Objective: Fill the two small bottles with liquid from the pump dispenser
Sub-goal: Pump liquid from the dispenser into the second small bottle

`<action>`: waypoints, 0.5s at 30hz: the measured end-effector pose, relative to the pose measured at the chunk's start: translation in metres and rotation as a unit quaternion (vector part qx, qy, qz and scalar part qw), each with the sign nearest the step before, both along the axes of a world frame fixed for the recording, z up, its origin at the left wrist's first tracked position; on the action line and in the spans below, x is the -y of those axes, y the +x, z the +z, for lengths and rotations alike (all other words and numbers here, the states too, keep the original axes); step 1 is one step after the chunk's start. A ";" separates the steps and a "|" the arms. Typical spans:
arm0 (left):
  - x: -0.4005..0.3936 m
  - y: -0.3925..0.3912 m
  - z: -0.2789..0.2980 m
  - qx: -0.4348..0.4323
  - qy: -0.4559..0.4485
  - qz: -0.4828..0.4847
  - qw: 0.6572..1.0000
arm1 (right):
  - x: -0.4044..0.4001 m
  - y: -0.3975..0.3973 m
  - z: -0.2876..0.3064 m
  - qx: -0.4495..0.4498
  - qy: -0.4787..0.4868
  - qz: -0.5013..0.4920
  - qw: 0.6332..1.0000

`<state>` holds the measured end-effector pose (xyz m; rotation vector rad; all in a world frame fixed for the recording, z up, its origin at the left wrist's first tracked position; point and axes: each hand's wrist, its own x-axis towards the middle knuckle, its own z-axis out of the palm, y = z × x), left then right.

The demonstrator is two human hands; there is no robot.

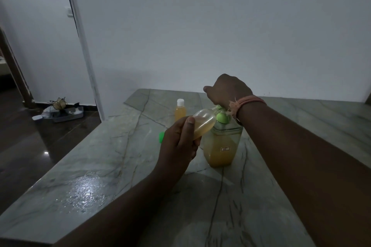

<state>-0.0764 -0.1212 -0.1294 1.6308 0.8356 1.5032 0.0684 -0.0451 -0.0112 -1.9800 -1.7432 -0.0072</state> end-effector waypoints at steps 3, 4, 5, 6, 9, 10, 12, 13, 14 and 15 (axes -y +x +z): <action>0.001 0.001 0.000 0.002 0.000 0.002 1.000 | 0.001 -0.001 -0.001 0.003 -0.010 -0.006 1.000; 0.001 0.001 0.001 0.000 0.002 0.002 1.000 | 0.001 0.000 -0.001 0.004 -0.007 -0.008 1.000; 0.002 0.001 0.001 -0.002 0.003 0.003 1.000 | 0.002 0.000 0.000 0.002 -0.003 -0.005 1.000; 0.002 0.001 0.001 -0.006 0.003 0.004 1.000 | 0.003 0.001 0.000 0.000 -0.001 -0.001 1.000; 0.005 0.001 0.001 -0.010 0.000 0.000 1.000 | 0.006 -0.001 0.005 0.015 -0.003 0.005 1.000; 0.006 0.000 0.001 -0.008 -0.002 -0.004 1.000 | 0.006 -0.001 0.006 0.022 -0.002 0.005 1.000; 0.005 0.000 0.002 -0.004 0.001 -0.006 1.000 | 0.004 -0.001 0.006 0.017 0.010 0.007 1.000; 0.004 0.001 0.002 -0.005 0.003 -0.004 1.000 | 0.002 -0.001 0.003 0.010 0.018 0.004 1.000; 0.002 0.001 0.001 -0.009 0.005 -0.001 1.000 | 0.000 -0.001 0.001 -0.001 0.020 0.000 1.000; 0.002 0.001 0.000 -0.013 0.005 0.001 1.000 | -0.001 0.000 -0.001 -0.011 0.018 -0.002 1.000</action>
